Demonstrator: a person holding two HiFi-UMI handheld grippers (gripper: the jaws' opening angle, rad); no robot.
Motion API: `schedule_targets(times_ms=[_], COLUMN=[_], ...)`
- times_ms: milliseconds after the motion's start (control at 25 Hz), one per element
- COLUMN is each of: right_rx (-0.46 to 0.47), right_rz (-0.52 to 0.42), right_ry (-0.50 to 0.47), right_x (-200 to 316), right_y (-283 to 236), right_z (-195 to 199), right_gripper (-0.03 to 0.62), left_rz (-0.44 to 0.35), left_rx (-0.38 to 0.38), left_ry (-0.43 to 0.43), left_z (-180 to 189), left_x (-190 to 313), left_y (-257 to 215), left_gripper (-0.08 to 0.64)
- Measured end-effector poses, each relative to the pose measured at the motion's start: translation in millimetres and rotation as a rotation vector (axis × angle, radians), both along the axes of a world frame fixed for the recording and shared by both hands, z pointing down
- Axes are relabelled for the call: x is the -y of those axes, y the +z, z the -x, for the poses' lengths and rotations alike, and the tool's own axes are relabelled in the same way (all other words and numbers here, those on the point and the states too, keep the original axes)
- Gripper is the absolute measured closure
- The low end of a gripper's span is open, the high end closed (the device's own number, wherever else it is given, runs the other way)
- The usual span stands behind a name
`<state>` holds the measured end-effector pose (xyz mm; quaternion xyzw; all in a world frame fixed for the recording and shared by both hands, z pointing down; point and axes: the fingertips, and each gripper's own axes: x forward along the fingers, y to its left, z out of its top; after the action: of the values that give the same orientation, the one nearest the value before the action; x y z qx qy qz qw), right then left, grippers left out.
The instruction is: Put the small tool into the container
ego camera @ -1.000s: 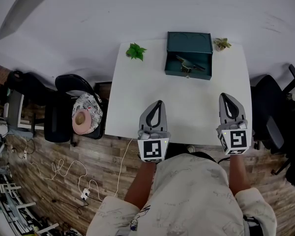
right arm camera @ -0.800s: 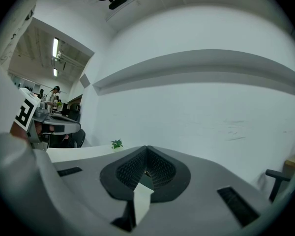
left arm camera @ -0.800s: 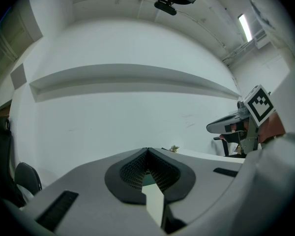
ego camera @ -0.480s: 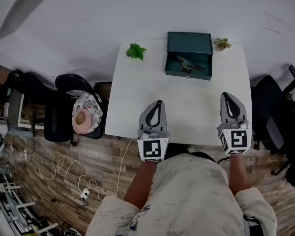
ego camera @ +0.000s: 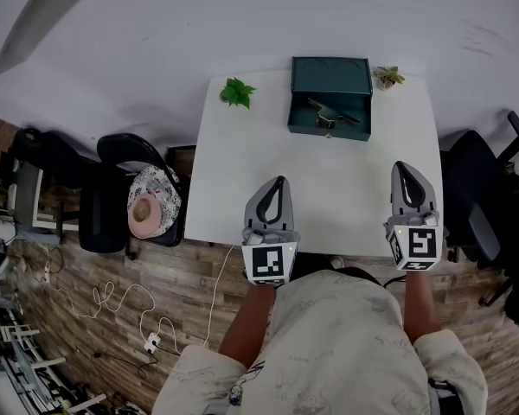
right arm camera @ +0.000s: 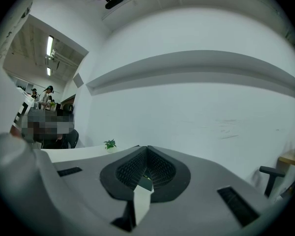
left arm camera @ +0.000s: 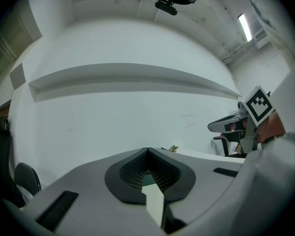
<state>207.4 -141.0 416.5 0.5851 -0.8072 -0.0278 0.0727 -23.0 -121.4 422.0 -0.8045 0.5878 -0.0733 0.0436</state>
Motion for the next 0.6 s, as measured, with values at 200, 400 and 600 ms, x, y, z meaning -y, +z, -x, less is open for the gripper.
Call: schedule_targets(times_ms=[200, 400, 600], right_rx=[0.004, 0.01, 0.013], right_rz=[0.007, 0.01, 0.013], right_ry=[0.004, 0.009, 0.01], right_x=[-0.6, -0.2, -0.9], right_y=[2.7, 3.7, 5.0], right_z=[-3.1, -6.4, -9.9], right_gripper=[0.578, 0.578, 0.578], left_rz=[-0.003, 0.004, 0.012], left_rx=[0.007, 0.008, 0.011], left_ry=[0.005, 0.008, 0.008], left_z=[-3.2, -6.0, -9.8], left_x=[2.6, 4.3, 5.5], left_y=[2.0, 3.6, 4.4], left_gripper=[0.554, 0.554, 0.554])
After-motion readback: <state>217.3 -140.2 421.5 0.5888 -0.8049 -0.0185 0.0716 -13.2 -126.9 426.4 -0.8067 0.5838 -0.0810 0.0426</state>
